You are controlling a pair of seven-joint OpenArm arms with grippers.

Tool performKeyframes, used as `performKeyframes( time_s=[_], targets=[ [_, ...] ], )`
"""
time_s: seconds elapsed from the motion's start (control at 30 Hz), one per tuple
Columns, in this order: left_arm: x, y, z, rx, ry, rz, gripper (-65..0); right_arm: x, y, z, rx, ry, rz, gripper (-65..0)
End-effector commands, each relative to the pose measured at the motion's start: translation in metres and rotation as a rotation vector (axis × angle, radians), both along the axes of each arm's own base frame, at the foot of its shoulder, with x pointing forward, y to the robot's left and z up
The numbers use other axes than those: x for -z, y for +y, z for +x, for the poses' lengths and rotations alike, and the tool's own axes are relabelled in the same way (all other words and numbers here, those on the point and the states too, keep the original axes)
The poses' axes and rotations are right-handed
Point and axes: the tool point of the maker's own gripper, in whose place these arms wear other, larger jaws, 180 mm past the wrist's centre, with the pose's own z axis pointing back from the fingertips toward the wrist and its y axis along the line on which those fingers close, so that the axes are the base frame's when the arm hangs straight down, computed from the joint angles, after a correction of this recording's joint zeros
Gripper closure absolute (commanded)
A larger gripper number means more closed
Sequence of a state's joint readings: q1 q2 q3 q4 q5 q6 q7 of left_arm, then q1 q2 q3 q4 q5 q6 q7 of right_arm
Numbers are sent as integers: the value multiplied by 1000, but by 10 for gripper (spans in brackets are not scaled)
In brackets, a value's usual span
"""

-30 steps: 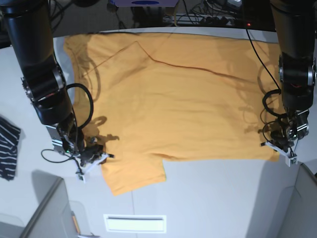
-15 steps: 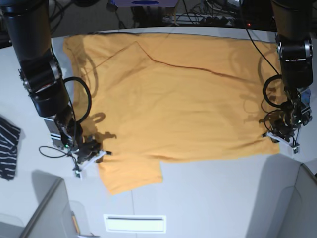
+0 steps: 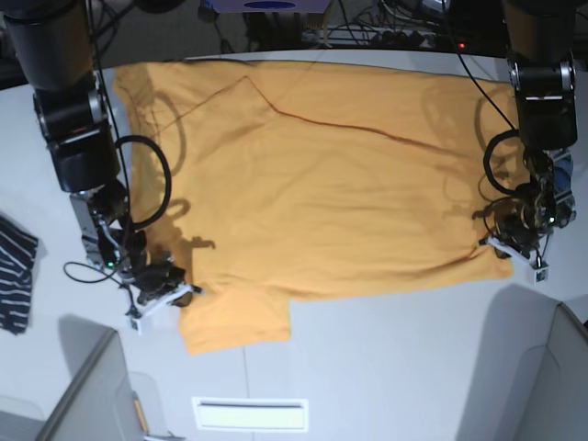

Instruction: Fold the T-shirt properly

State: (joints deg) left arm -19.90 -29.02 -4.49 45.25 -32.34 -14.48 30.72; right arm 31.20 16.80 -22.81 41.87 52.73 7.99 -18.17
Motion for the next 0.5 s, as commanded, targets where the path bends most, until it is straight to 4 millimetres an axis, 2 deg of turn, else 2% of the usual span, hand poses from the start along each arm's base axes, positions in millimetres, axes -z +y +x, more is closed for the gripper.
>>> performKeyframes(
  time_s=[0.0, 0.13, 0.2, 0.27, 0.47],
  targets=[
    [-22, 16, 8, -23, -58, 21, 0, -20, -4, 12, 3, -57, 9, 0],
    [-30, 17, 1, -29, -97, 24, 0, -14, 2, 3, -14, -53, 15, 0],
    [-32, 16, -2, -21, -106, 31, 0, -15, -5, -1, -11, -57, 7, 0],
    [-32, 14, -6, -9, -108, 38, 0, -16, -3, -4, -20, -66, 8, 0],
    [-40, 8, -5, 18, -130, 52, 0, -11, 1, -12, -29, -59, 14, 0]
  ],
)
